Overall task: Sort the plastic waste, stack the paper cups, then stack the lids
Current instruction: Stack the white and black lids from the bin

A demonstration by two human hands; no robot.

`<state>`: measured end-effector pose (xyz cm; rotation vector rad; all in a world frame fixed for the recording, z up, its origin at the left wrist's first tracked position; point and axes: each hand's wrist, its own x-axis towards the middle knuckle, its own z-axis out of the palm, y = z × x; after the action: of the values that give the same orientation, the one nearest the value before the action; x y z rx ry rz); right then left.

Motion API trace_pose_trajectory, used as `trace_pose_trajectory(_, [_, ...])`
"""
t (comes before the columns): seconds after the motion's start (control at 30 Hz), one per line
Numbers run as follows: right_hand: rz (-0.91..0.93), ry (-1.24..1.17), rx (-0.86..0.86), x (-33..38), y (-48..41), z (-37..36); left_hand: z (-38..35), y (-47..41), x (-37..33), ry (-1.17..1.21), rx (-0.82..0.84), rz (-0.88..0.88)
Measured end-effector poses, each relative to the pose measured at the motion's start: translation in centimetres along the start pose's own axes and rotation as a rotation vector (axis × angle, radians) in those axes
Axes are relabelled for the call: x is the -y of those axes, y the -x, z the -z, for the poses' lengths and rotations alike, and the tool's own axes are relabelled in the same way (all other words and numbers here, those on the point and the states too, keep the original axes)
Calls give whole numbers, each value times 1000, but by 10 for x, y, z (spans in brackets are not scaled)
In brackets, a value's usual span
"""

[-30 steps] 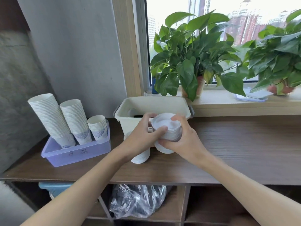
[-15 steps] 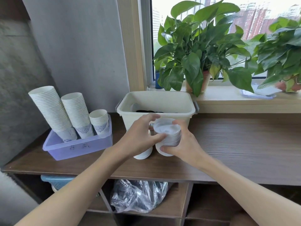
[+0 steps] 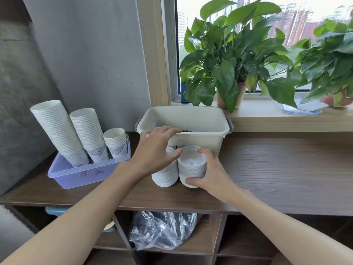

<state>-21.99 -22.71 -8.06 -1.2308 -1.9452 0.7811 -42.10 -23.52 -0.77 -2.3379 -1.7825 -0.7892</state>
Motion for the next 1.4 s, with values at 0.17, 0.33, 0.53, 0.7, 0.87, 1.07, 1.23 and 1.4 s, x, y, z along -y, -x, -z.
trace_pose_trajectory(0.17, [56, 41, 3, 7, 3, 17, 2, -4, 0, 30, 1, 16])
trace_pose_trajectory(0.33, [215, 145, -119, 33, -5, 44, 1, -6, -2, 63, 7, 22])
trace_pose_trajectory(0.53, [322, 226, -173, 54, -45, 65, 0, -13, 9, 123, -23, 55])
trace_pose_trajectory(0.7, [249, 214, 50, 68, -98, 59, 8, -37, 37, 39, -92, 138])
trace_pose_trajectory(0.87, [221, 258, 274, 69, -163, 32, 8, -65, 69, 41, 42, 214])
trace_pose_trajectory(1.07, [342, 373, 403, 68, -221, -5, 9, -73, 88, 169, 109, 143])
trace_pose_trajectory(1.23, [498, 311, 463, 63, -239, -27, 7, -73, 91, 168, 83, 128])
trace_pose_trajectory(1.4, [521, 427, 390, 42, -257, -44, 5, -75, 93, 172, 90, 115])
